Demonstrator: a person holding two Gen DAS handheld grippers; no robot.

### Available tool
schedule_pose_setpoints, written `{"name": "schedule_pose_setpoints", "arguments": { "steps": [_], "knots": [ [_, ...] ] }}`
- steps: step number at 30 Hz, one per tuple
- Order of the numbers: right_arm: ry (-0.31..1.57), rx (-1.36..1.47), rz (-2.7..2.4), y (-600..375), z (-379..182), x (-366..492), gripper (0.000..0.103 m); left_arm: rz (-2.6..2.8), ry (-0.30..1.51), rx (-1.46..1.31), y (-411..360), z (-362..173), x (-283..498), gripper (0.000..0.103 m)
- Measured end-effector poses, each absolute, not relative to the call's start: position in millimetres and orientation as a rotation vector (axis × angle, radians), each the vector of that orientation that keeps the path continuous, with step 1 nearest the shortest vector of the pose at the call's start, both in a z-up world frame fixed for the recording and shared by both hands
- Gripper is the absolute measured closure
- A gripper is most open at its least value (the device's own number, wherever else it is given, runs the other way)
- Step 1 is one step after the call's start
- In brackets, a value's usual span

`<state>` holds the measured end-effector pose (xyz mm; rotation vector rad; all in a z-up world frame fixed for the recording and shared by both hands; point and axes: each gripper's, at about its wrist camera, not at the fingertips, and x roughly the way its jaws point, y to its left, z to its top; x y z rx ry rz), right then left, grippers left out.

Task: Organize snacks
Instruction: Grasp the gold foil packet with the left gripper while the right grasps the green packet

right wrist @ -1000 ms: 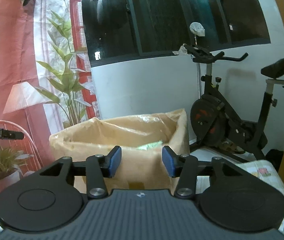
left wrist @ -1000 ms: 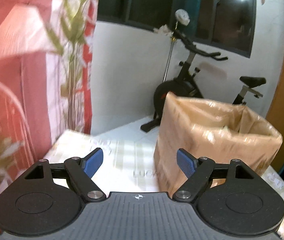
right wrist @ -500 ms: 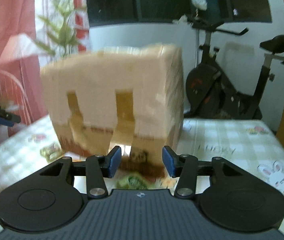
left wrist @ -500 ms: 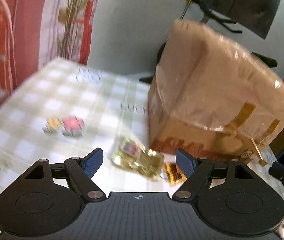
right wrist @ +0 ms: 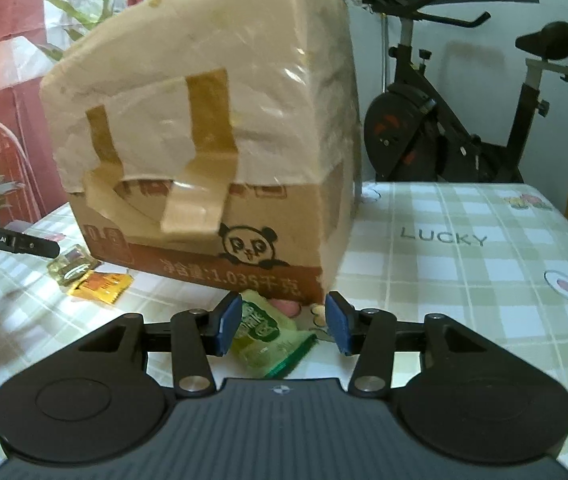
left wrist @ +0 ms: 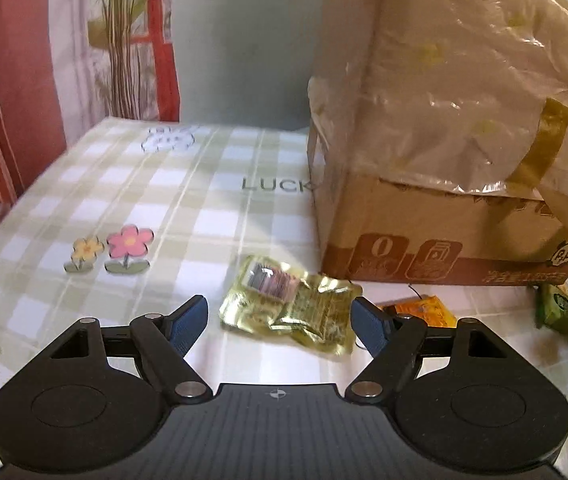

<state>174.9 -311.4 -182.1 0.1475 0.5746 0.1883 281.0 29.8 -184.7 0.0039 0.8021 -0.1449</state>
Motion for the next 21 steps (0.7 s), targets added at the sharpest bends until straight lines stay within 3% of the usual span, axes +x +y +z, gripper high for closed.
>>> {"name": "schedule_pose_setpoints", "arguments": {
  "steps": [21],
  "knots": [
    [0.571, 0.151, 0.188, -313, -187, 175, 0.053, -0.168, 0.813, 0.107, 21, -208, 312, 0.023]
  ]
}}
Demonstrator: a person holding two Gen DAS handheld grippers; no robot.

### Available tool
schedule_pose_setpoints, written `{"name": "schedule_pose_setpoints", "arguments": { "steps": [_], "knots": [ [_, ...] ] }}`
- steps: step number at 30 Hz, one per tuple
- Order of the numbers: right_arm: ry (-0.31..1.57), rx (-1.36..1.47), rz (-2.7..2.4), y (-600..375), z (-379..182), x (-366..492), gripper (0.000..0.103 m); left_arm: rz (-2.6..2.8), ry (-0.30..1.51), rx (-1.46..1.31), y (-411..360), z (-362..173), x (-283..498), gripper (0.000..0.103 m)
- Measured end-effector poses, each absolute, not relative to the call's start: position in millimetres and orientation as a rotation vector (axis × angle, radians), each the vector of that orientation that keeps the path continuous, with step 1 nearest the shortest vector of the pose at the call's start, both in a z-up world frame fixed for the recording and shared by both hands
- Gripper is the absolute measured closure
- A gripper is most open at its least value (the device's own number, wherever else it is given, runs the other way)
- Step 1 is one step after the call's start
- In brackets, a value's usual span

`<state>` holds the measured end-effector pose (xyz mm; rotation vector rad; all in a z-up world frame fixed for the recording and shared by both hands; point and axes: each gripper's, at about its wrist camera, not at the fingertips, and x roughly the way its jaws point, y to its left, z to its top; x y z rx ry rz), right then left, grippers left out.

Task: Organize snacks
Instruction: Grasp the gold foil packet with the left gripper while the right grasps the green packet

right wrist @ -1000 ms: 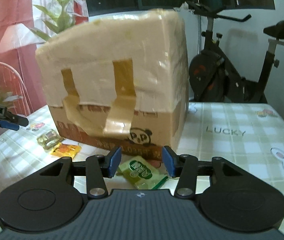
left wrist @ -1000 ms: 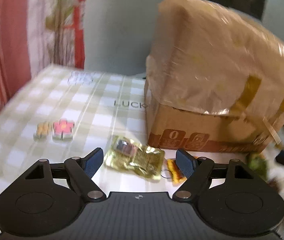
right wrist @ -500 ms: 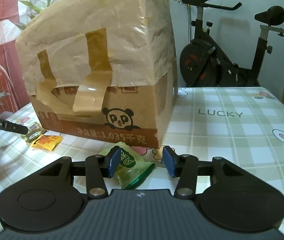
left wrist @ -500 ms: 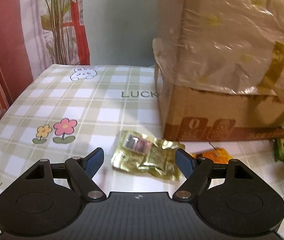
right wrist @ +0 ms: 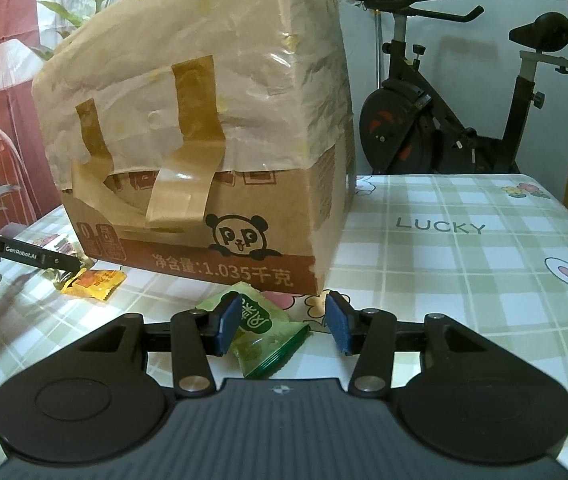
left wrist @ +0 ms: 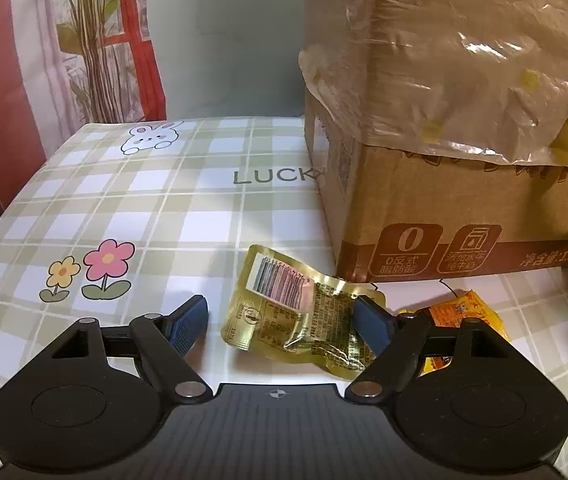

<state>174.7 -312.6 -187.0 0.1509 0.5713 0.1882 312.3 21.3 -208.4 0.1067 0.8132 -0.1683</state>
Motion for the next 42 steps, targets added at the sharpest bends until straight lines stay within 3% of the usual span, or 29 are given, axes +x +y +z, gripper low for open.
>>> {"name": "schedule_pose_setpoints", "arguments": {
  "steps": [2, 6, 7, 8, 9, 18, 21, 31, 36, 42],
  "knots": [
    [0.573, 0.149, 0.190, -312, -187, 175, 0.053, -0.189, 0.800, 0.116, 19, -208, 308, 0.037],
    [0.575, 0.154, 0.187, -313, -187, 175, 0.053, -0.194, 0.767, 0.163, 11, -207, 294, 0.049],
    [0.576, 0.155, 0.187, -313, -187, 175, 0.053, -0.196, 0.761, 0.170, 10, -206, 291, 0.054],
    [0.577, 0.155, 0.187, -313, -187, 176, 0.053, -0.200, 0.761, 0.177, 8, -206, 287, 0.070],
    [0.578, 0.154, 0.189, -312, -187, 176, 0.053, -0.213, 0.764, 0.179, 6, -205, 284, 0.074],
    [0.580, 0.156, 0.195, -312, -188, 176, 0.053, -0.227, 0.754, 0.161, 5, -203, 253, 0.075],
    [0.582, 0.154, 0.196, -312, -188, 177, 0.051, -0.221, 0.743, 0.134, 9, -199, 246, 0.083],
    [0.626, 0.078, 0.223, -295, -190, 183, 0.051, -0.237, 0.726, 0.056, 16, -195, 227, 0.088],
    [0.668, 0.028, 0.257, -287, -188, 192, 0.044, -0.266, 0.690, 0.024, 19, -189, 216, 0.094],
    [0.694, -0.038, 0.310, -270, -186, 212, 0.043, -0.270, 0.675, -0.017, 24, -185, 211, 0.096]
  ]
}}
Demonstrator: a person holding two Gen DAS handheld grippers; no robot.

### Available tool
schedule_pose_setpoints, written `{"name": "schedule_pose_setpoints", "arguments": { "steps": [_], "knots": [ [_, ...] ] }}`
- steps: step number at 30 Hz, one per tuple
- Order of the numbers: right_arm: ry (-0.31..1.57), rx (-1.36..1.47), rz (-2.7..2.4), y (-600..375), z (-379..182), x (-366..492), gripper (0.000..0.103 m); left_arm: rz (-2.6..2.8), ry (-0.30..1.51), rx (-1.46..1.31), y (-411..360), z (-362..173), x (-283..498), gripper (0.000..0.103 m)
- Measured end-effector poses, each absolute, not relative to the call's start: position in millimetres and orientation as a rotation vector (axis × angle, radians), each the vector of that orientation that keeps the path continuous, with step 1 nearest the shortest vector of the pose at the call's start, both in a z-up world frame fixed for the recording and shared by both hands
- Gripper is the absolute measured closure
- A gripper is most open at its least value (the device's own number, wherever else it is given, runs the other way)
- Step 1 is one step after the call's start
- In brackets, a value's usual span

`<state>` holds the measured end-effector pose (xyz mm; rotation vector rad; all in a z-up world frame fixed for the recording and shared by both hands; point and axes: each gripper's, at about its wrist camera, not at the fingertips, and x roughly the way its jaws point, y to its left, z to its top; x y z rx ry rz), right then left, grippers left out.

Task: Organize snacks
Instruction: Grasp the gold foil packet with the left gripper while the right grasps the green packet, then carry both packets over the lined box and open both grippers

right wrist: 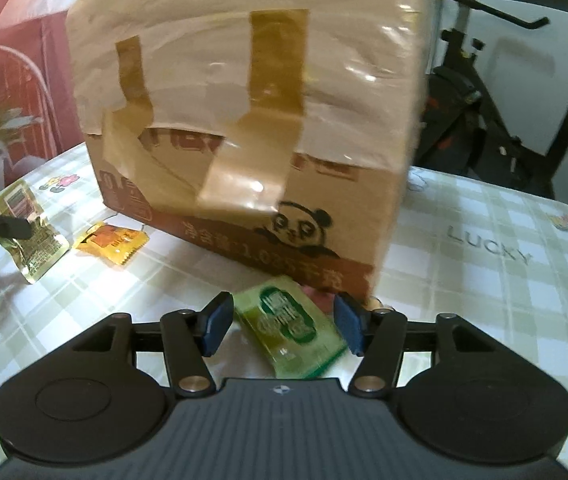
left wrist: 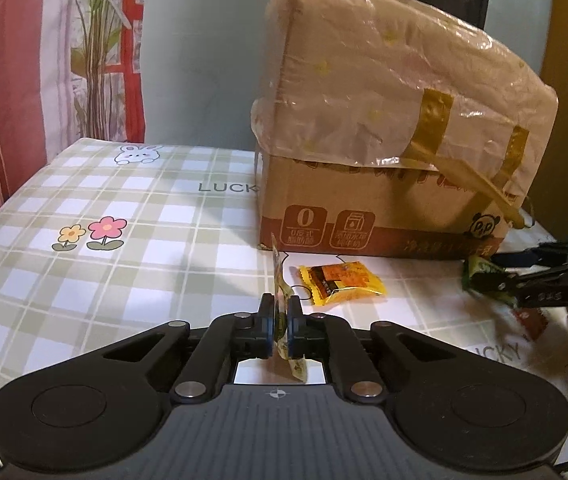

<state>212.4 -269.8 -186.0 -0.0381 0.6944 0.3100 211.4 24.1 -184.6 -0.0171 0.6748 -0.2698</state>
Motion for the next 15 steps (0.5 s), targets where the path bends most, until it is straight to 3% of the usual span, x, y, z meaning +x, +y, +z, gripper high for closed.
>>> {"name": "schedule_pose_setpoints", "arguments": {
  "steps": [10, 13, 15],
  "knots": [
    [0.780, -0.036, 0.307, -259, -192, 210, 0.042, -0.281, 0.649, -0.047, 28, -177, 197, 0.096],
    [0.778, -0.015, 0.302, -258, -191, 201, 0.055, -0.295, 0.642, -0.042, 25, -176, 192, 0.096],
    [0.776, 0.018, 0.295, -259, -190, 196, 0.057, -0.304, 0.636, -0.035, 24, -175, 189, 0.096]
  ]
}}
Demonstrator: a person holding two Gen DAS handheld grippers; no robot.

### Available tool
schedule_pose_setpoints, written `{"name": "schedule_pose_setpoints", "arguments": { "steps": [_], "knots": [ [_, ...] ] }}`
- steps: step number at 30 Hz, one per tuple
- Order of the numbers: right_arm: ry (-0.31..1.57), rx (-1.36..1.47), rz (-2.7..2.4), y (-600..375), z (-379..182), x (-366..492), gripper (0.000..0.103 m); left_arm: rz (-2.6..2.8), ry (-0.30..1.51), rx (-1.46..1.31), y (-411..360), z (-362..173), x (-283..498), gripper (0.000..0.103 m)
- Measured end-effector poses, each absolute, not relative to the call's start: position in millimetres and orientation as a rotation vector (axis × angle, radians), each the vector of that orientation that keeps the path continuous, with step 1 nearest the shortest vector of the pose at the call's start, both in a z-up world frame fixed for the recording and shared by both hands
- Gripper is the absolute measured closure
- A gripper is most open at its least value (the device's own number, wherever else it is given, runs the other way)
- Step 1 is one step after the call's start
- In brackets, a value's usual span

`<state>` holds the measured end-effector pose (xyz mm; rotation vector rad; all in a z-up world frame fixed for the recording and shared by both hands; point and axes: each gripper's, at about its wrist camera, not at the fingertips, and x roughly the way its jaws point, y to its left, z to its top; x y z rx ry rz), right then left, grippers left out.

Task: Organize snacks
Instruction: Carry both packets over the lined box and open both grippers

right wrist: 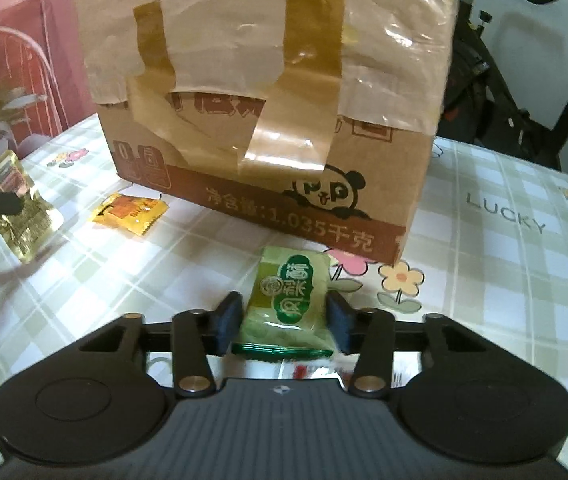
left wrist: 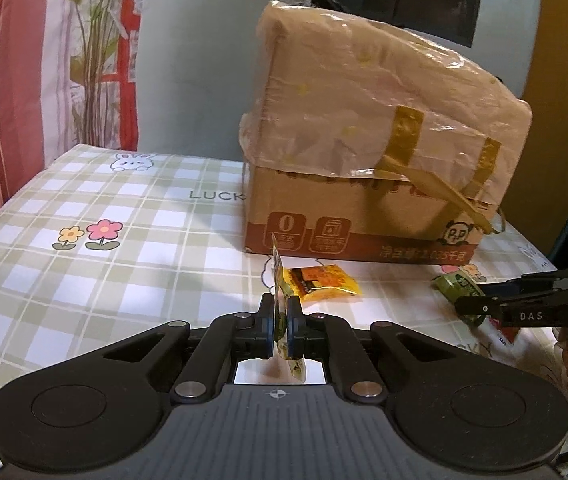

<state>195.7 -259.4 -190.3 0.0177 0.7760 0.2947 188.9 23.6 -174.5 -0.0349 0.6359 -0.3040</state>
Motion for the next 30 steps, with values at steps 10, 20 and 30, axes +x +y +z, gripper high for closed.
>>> {"name": "schedule_pose_setpoints", "arguments": {
  "steps": [10, 20, 30],
  "knots": [
    [0.692, 0.150, 0.320, -253, -174, 154, 0.061, -0.329, 0.606, -0.049, 23, -164, 180, 0.096],
    [0.540, 0.141, 0.380, -245, -130, 126, 0.061, -0.396, 0.464, -0.003, 12, -114, 178, 0.096],
    [0.335, 0.191, 0.351, -272, -50, 147, 0.061, -0.516, 0.266, 0.019, -25, -26, 216, 0.096]
  ]
}}
